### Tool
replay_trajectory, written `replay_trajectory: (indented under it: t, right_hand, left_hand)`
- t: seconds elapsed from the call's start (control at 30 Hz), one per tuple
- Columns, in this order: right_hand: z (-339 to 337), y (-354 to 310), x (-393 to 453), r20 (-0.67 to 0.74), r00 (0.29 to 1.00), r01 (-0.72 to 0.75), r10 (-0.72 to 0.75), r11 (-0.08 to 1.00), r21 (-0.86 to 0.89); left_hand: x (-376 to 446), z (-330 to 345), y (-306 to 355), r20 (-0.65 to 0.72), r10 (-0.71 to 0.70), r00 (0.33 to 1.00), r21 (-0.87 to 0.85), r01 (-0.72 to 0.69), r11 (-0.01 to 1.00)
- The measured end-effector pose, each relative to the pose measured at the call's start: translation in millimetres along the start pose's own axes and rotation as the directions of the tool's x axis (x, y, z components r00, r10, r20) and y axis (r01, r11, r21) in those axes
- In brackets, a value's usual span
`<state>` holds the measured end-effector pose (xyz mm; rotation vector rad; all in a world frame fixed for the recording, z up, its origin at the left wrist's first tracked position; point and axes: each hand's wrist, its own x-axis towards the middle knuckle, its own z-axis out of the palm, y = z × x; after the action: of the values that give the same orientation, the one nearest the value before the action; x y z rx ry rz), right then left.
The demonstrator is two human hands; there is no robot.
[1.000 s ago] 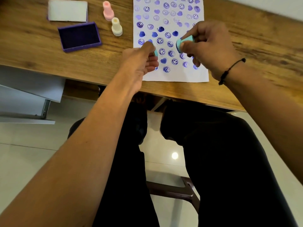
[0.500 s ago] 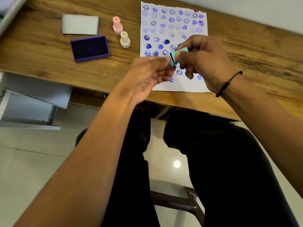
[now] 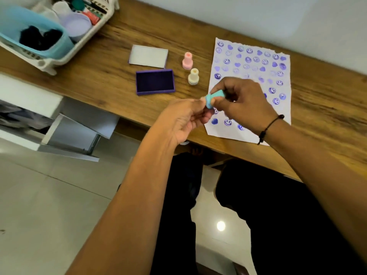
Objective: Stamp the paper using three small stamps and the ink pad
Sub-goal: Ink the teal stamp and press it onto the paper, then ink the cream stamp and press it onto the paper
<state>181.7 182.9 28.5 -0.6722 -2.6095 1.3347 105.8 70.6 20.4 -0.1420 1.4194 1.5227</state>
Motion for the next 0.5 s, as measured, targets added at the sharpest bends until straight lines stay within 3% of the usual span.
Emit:
replay_trajectory:
  t: [0.1, 0.2, 0.37, 0.43, 0.5]
  right_hand:
    - [23, 7, 22, 0.021, 0.998, 0.057, -0.054, 0.966, -0.254]
    - [41, 13, 48, -0.049, 0.998, 0.024, -0.05, 0.903, -0.429]
    - [53, 17, 65, -0.026, 0.997, 0.041, -0.072, 0.786, -0.617]
    - [52, 17, 65, -0.023, 0.998, 0.034, -0.061, 0.781, -0.623]
    - [44, 15, 65, -0.11, 0.992, -0.023, -0.054, 0.801, -0.599]
  left_hand:
    - [13, -5, 2, -0.241, -0.055, 0.969, 0.235, 0.113, 0.965]
    - [21, -9, 2, -0.39, 0.01, 0.921, 0.186, 0.068, 0.98]
    - [25, -16, 7, -0.412, 0.102, 0.905, 0.148, -0.044, 0.988]
    - [26, -19, 10, -0.408, 0.116, 0.906, 0.111, -0.077, 0.991]
    - [26, -18, 13, -0.389, 0.127, 0.912, 0.091, -0.099, 0.991]
